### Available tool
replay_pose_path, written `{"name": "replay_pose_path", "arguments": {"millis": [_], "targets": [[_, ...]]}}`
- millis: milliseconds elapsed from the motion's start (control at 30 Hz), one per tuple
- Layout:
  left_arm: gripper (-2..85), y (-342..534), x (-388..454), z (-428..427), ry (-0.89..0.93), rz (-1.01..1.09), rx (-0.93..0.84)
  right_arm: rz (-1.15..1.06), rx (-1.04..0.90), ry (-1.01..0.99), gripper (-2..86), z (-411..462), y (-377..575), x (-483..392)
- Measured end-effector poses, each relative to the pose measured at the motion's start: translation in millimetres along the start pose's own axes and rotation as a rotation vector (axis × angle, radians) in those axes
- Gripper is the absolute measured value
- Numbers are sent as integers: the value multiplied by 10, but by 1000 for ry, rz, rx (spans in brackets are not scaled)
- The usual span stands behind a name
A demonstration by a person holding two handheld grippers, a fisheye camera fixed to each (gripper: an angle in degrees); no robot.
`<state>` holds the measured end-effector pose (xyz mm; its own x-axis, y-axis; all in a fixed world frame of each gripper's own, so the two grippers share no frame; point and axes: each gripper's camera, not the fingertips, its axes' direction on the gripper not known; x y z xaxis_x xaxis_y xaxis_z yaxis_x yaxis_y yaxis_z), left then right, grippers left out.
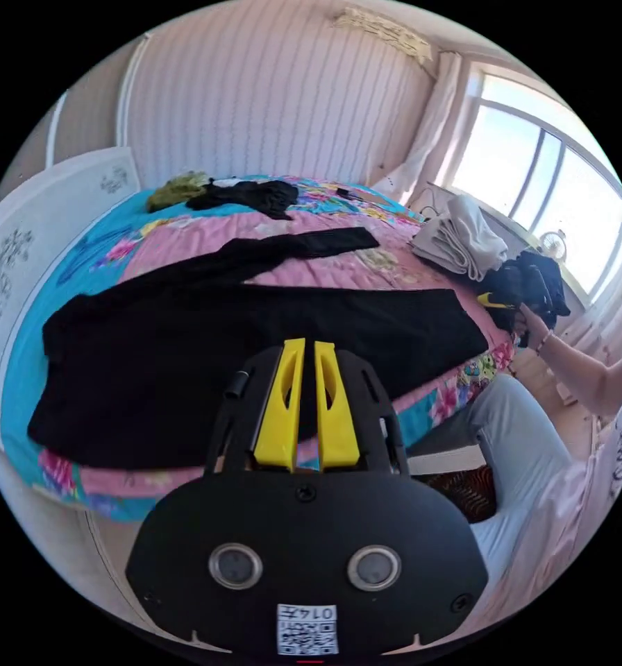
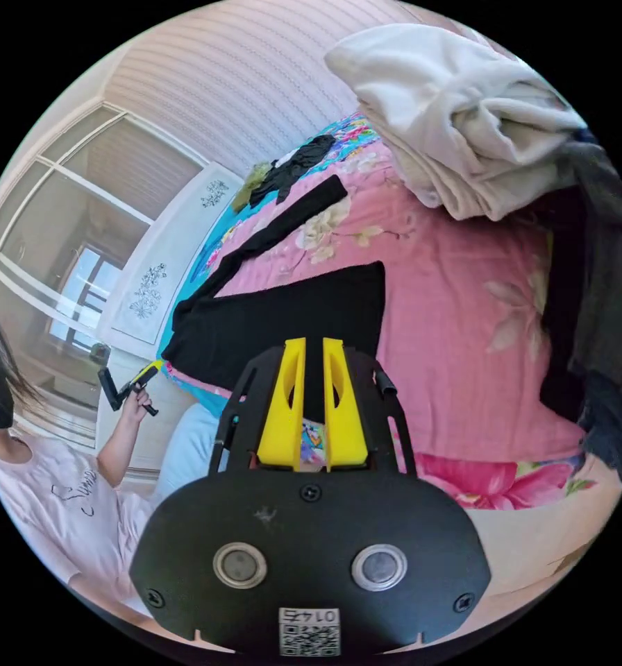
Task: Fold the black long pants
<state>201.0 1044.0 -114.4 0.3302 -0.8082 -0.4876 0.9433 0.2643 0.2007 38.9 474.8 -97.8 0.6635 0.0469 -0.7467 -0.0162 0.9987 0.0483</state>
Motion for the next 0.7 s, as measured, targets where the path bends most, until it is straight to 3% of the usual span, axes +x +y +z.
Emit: {"name": "replay_pose_path", "arguments": {"millis": [167, 300, 533, 700], "targets": [[50, -1512, 321, 1449, 45, 301, -14, -18, -17, -44, 66, 931, -1258, 30], [53, -2162, 556, 2184, 75, 391, -62, 24, 22, -46, 69, 1562, -2009, 164], [60, -3014, 1061, 3377, 133, 489, -223, 251, 90, -115, 69, 1995, -2326, 490], [74, -3337, 1316, 3960, 160, 572, -320, 290, 95, -114, 73, 2026, -2534, 605]]}}
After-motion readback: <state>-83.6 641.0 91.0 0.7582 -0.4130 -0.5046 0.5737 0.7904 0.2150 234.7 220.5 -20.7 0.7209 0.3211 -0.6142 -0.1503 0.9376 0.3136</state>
